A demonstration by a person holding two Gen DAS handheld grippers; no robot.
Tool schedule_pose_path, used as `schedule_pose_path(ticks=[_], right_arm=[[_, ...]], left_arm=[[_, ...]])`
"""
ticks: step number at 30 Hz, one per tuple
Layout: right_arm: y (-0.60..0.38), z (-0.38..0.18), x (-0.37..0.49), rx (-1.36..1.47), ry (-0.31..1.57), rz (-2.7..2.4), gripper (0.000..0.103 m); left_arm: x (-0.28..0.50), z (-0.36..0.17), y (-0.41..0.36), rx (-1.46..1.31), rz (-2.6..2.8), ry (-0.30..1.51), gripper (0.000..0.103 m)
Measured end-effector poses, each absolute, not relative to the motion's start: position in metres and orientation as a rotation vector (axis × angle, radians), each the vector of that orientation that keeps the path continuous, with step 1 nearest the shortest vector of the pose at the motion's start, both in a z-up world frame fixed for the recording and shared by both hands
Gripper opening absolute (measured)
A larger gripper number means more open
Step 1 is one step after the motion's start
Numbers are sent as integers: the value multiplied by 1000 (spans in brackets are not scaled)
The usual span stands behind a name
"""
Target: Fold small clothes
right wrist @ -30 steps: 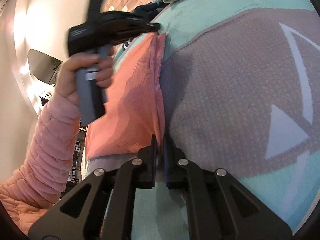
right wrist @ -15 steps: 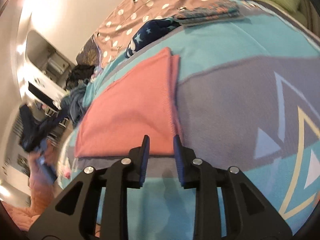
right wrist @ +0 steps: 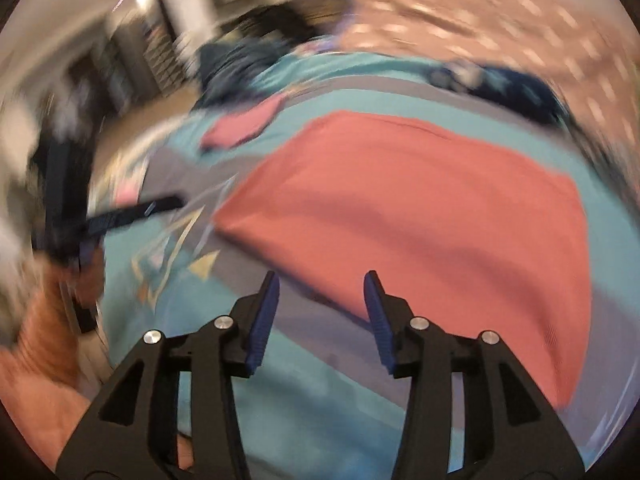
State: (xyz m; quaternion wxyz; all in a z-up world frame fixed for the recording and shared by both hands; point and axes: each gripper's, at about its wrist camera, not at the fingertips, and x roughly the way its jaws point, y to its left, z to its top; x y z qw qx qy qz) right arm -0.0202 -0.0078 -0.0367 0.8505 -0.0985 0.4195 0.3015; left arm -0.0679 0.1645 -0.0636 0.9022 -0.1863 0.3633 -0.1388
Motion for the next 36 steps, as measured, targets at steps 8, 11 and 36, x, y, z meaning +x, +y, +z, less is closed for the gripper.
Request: schedule_pose_path(ticks=[8,11,36], right_arm=[[51,-51,-10,-350,922,678,50],[47,-44,12,-356,930,627,51],[215,-107,230,-550,1226,334,62]], left_arm=[[-63,-86,151,-392,-450,767,19],[-54,-96,151,-410,-468,789,19],[20,-119,166,-631,-534,854,39]])
